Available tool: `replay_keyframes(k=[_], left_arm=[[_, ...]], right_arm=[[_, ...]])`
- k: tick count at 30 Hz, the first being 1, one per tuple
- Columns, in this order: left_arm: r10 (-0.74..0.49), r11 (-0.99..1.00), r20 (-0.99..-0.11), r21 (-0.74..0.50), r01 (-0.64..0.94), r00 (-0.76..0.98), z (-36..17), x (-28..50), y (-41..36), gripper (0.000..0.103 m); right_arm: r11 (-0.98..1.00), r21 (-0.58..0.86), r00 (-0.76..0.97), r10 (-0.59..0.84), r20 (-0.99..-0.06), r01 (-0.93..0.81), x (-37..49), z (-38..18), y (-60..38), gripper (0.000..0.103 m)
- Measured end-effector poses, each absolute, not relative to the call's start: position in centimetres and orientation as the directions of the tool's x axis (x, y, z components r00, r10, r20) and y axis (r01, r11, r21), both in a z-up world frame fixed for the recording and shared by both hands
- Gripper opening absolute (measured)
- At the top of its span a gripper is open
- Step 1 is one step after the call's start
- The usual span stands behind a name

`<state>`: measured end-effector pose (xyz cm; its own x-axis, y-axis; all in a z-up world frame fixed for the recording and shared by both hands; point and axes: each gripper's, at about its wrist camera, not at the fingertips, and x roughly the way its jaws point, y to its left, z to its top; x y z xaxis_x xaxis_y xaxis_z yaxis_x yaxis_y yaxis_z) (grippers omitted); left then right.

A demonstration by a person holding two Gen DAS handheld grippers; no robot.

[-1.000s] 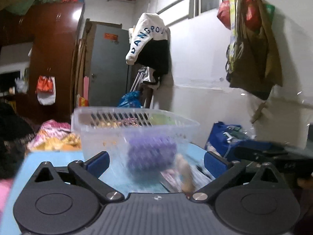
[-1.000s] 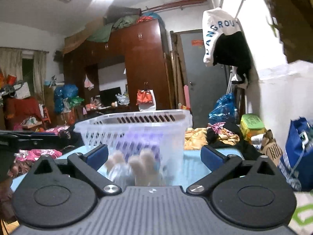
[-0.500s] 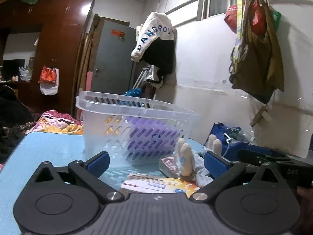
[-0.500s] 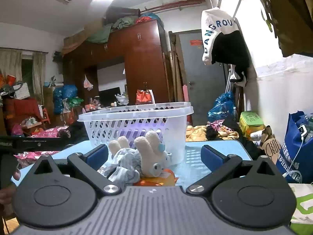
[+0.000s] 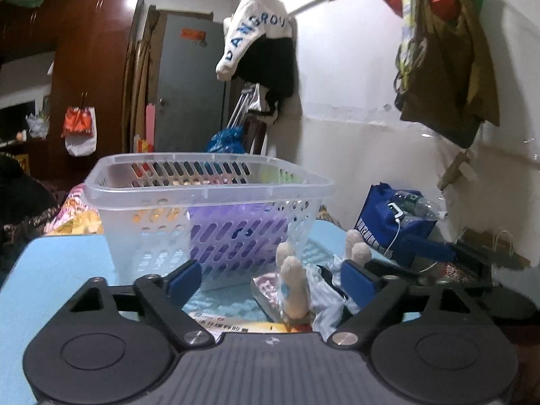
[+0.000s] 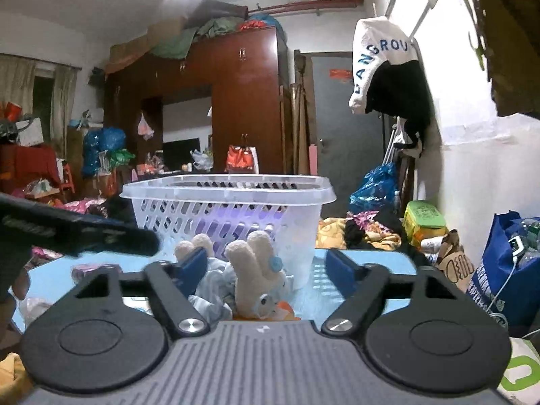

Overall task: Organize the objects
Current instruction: 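Grasp the plush bunny toy with the left tool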

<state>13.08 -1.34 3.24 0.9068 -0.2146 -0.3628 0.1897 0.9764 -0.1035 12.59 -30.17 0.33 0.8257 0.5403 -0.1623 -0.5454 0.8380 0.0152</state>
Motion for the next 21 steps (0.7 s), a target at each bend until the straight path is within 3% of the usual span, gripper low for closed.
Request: replay_keyframes(k=[3,8,14,17,19,21], left_arm=[[-0.209,0.978,-0.405,-0.112,0.178,0.89,3.2,14.3,-1.8,0.079],[-0.222,0.974,-0.45,-0.147,0.174,0.865,2.3,15.6,-2.1,0.064],[-0.242,0.967,-0.451,-0.184,0.176,0.859,2.1,16.2,-2.4,0.049],[-0.255,0.964,-0.458,-0.19,0.187,0.851,1.9,16.6,-3.0,0.038],[-0.266,0.961,-0.46,-0.198,0.194,0.847,1.8,16.9,-3.3,0.021],[-0.259,0.963,-0.445,-0.188,0.193,0.857,1.9,16.7,-3.6,0.019]], right_arm=[[0.832,0.006,0.817,0.547,-0.181,-0.555,12.8,0.1,-29.9,0.056],[0.827,-0.007,0.814,0.553,-0.179,-0.563,12.5,0.2,-29.6,0.053],[0.821,-0.045,0.811,0.552,-0.194,-0.569,12.5,0.3,-28.7,0.035],[0.817,-0.056,0.807,0.553,-0.206,-0.574,12.8,0.3,-28.5,0.028],[0.822,-0.074,0.815,0.541,-0.208,-0.565,12.9,0.3,-28.3,0.019],[0.825,-0.087,0.821,0.534,-0.204,-0.558,12.8,0.2,-28.3,0.017]])
